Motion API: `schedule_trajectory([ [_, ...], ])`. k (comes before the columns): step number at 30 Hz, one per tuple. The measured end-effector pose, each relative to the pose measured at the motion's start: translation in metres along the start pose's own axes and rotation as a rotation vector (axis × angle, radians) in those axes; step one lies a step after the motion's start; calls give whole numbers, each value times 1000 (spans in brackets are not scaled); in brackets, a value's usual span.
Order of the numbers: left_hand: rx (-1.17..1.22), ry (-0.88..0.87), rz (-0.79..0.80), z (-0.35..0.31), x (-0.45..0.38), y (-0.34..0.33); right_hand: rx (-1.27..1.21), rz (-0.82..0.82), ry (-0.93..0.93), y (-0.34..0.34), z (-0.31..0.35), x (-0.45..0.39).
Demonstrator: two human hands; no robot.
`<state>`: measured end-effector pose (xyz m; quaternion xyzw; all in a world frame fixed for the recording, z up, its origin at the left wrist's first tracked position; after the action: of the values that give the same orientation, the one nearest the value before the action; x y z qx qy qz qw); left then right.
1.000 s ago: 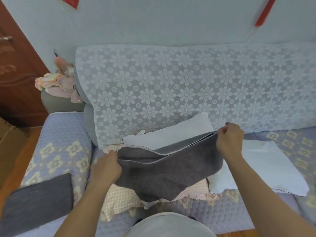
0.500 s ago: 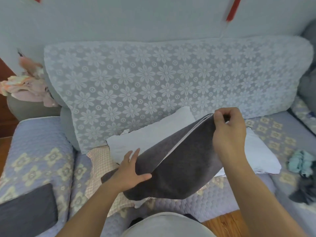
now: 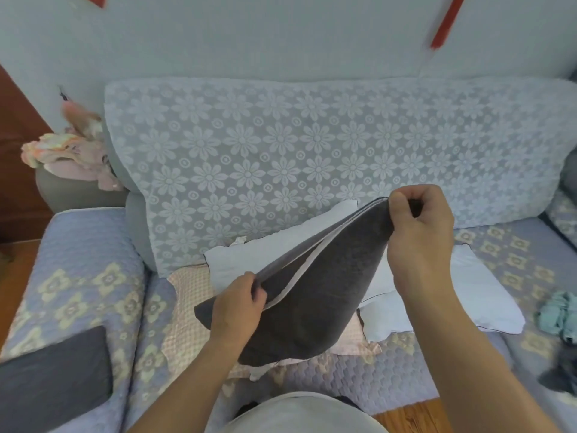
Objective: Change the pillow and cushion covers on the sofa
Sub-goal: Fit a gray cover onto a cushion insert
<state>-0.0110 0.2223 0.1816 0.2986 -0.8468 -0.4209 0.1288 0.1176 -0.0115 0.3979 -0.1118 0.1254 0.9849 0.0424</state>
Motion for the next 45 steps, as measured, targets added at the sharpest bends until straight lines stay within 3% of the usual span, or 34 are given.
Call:
schedule_trajectory([
  [4, -33, 275, -96, 52, -9, 33, 40, -64, 34, 7, 1, -15],
  [6, -92, 339, -68, 73, -34, 62, 152, 8, 17, -4, -4, -38],
  [9, -93, 286, -169, 56, -94, 139, 231, 52, -30, -18, -8, -85],
  [12, -13, 131, -451, -5, -132, 236, 95, -77, 54, -15, 25, -121],
  [15, -68, 74, -599, -40, -134, 298, -59, -214, 140, -1, 59, -134],
  [17, -144, 86, -635, -35, -131, 312, -149, -260, 126, 5, 57, -137],
  [20, -236, 84, -537, 7, -120, 274, -116, -236, 144, 6, 21, -127],
  [24, -202, 273, -302, 87, -77, 176, 308, -59, 141, 8, -85, -93],
  [27, -99, 452, -80, 131, -10, 77, 915, 149, 56, 35, -198, -53],
  [30, -18, 643, 158, 150, 54, 3, 1441, 395, -188, 66, -285, -1],
  [32, 2, 726, 221, 154, 78, -18, 1589, 637, -274, 61, -312, 29],
  [34, -18, 699, 201, 149, 85, -22, 1510, 918, -245, 22, -319, 56],
  [36, 5, 648, 142, 140, 79, -19, 1319, 1044, -153, -33, -305, 80],
  [41, 346, 477, -101, 76, 52, 10, 778, 1237, 151, -155, -215, 148],
  [45, 464, 332, -189, 32, 46, 24, 701, 1140, 483, -185, -167, 151],
])
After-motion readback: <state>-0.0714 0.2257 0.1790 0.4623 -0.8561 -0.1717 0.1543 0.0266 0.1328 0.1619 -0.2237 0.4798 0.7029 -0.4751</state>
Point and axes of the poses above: each hand's wrist, its own x-axis away from the middle knuckle, its own y-axis out of the back of the hand, z = x × y, the point moved 7 cm from there along -x, towards the middle knuckle, and after that the axes turned 1 degree about y, right-handed, at the moved point
